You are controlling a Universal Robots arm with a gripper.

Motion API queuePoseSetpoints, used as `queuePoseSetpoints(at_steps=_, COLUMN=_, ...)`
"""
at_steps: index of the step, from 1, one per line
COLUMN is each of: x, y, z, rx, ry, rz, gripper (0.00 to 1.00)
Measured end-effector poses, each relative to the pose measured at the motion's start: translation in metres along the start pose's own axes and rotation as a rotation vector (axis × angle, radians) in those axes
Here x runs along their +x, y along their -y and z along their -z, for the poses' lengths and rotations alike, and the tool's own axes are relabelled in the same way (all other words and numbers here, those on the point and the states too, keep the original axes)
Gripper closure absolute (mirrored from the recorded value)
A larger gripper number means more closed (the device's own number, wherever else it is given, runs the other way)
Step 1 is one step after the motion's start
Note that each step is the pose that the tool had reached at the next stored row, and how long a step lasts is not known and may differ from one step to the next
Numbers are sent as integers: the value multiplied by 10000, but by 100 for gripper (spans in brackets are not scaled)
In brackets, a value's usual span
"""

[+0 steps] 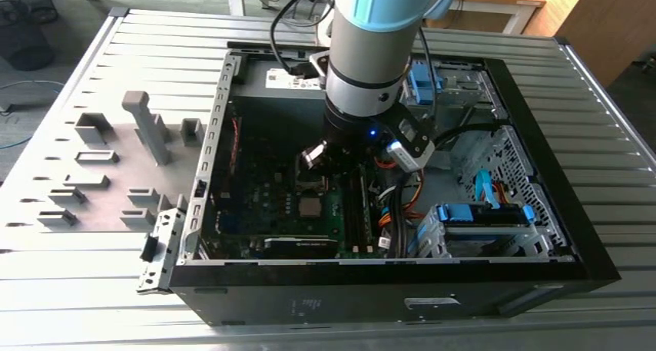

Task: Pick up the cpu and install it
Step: 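Close the cpu cover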

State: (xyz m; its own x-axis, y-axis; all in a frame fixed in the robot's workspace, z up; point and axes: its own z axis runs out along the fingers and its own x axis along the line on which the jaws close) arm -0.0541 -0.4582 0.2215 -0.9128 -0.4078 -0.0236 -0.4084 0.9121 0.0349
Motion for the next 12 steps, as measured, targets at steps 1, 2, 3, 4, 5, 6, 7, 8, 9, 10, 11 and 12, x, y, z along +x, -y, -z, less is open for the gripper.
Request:
queuePoseSetpoints(at_steps=1, x=-5, y=-11, z=-5, rx=0, ry=-1, rz=19, gripper=89)
queuePoseSetpoints(at_steps=2, x=-11, y=-22, z=-9, rx=-1, ry=-1, rz=38, gripper=89)
queuePoseSetpoints(at_steps=3, x=-16, y=-33, z=-14, rx=-2, ry=-2, rz=57, gripper=89)
queuePoseSetpoints(at_steps=4, x=-22, y=-45, z=-19, rx=-2, ry=-3, rz=75, gripper=89)
queuePoseSetpoints(at_steps=5, x=-28, y=-58, z=-24, rx=-4, ry=-2, rz=93, gripper=89)
queuePoseSetpoints(at_steps=6, x=-35, y=-71, z=-28, rx=-3, ry=-3, rz=110, gripper=89)
queuePoseSetpoints(at_steps=7, x=-41, y=-84, z=-32, rx=-3, ry=-4, rz=127, gripper=89)
queuePoseSetpoints(at_steps=8, x=-47, y=-96, z=-36, rx=-4, ry=-5, rz=144, gripper=89)
queuePoseSetpoints(at_steps=9, x=-53, y=-108, z=-39, rx=-3, ry=-6, rz=160, gripper=89)
queuePoseSetpoints(at_steps=10, x=-58, y=-119, z=-43, rx=-4, ry=-6, rz=178, gripper=89)
queuePoseSetpoints(at_steps=11, x=-62, y=-129, z=-46, rx=-5, ry=-7, rz=200, gripper=89)
queuePoseSetpoints(at_steps=12, x=-66, y=-138, z=-49, rx=-5, ry=-8, rz=229, gripper=89)
